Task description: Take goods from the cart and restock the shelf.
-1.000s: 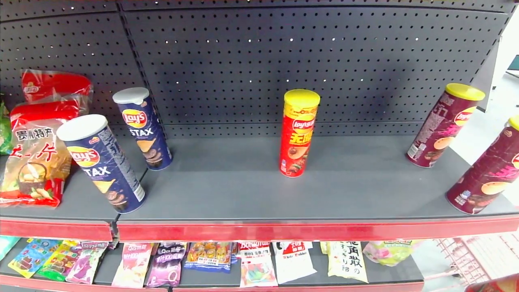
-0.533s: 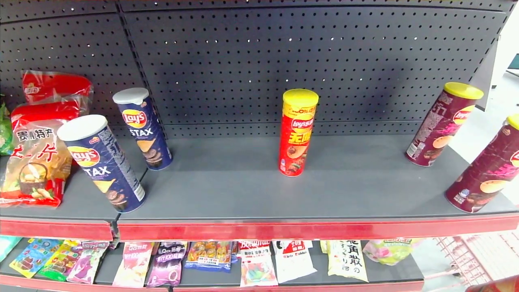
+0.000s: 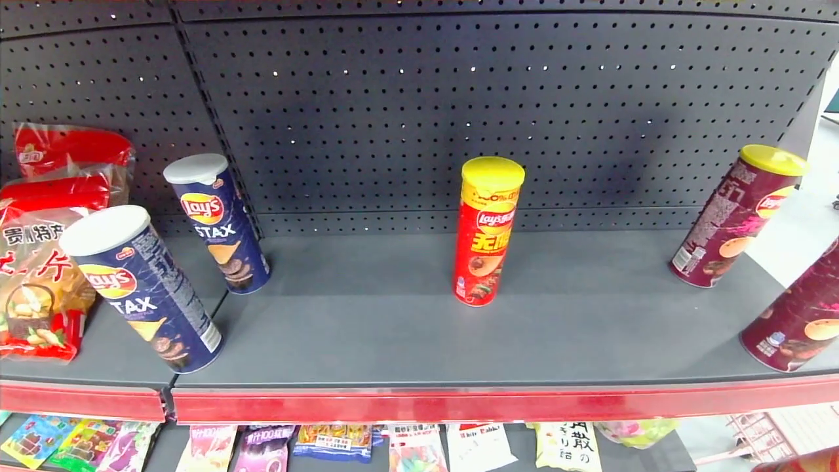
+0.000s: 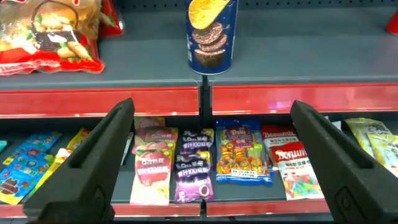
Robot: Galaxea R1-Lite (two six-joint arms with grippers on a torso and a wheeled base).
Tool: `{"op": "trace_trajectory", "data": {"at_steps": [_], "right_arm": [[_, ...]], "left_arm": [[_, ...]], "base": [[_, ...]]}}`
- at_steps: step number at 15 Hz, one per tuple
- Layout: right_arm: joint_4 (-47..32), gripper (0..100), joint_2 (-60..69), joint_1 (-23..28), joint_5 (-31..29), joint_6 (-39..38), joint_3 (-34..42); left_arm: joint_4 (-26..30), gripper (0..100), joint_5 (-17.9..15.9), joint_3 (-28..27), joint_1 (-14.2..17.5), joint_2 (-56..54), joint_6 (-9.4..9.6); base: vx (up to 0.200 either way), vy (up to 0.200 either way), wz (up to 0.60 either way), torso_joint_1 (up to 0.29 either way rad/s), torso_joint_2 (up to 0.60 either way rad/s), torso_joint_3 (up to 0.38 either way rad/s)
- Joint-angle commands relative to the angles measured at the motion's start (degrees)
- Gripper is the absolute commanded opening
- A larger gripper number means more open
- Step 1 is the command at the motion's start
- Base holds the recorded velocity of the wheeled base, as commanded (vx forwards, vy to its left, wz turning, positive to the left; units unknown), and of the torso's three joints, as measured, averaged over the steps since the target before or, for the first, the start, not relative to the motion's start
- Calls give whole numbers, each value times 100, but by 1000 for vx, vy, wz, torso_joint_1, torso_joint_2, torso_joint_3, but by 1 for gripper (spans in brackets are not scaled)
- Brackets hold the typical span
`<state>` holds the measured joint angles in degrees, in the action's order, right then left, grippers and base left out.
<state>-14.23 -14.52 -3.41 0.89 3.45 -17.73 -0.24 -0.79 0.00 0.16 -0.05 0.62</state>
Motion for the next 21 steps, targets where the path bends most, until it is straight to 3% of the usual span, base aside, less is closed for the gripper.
{"op": "trace_trajectory", "data": {"at_steps": [1,7,8,9,11,14,15,16,17,18,20,21], "right_arm": [[-19,0,37,-19,69,-2,6],[-10,0,582,-72,447,7,173],[-19,0,617,-107,535,7,199],[-28,0,661,-107,579,7,199],[-36,0,599,-116,579,-55,234],[-36,0,468,-116,579,-64,357],[-28,0,353,-98,570,-64,340],[-28,0,301,-107,570,-64,322],[-28,0,292,-107,579,-55,287],[-19,0,309,-107,588,-46,278],[-10,0,327,-116,597,-46,340],[-19,0,336,-116,597,-46,366]], "left_arm": [[-2,100,0,0,2,5,-1],[-2,100,-53,0,-69,198,-1],[-2,100,-158,0,-69,181,26],[-11,100,-589,-9,-69,181,193],[-11,100,-633,0,-69,181,272],[-20,100,-633,0,-69,163,201],[-160,100,-659,-580,-139,488,-168],[-151,100,-633,-1854,-244,2035,-449],[-160,100,-738,-2619,-262,2721,-510],[-187,100,-1186,-3103,-482,3230,-423],[-248,100,-2522,-3270,-1114,3723,-132],[-283,100,-2874,-3313,-1290,4074,-18]], "base": [[0,0,0,0,0,0],[0,0,0,0,0,0],[0,0,0,0,0,0],[0,0,0,0,0,0],[0,0,0,0,0,0],[0,0,0,0,0,0],[0,0,0,0,0,0],[0,0,0,0,0,0],[0,0,0,0,0,0],[0,0,0,0,0,0],[0,0,0,0,0,0],[0,0,0,0,0,0]]}}
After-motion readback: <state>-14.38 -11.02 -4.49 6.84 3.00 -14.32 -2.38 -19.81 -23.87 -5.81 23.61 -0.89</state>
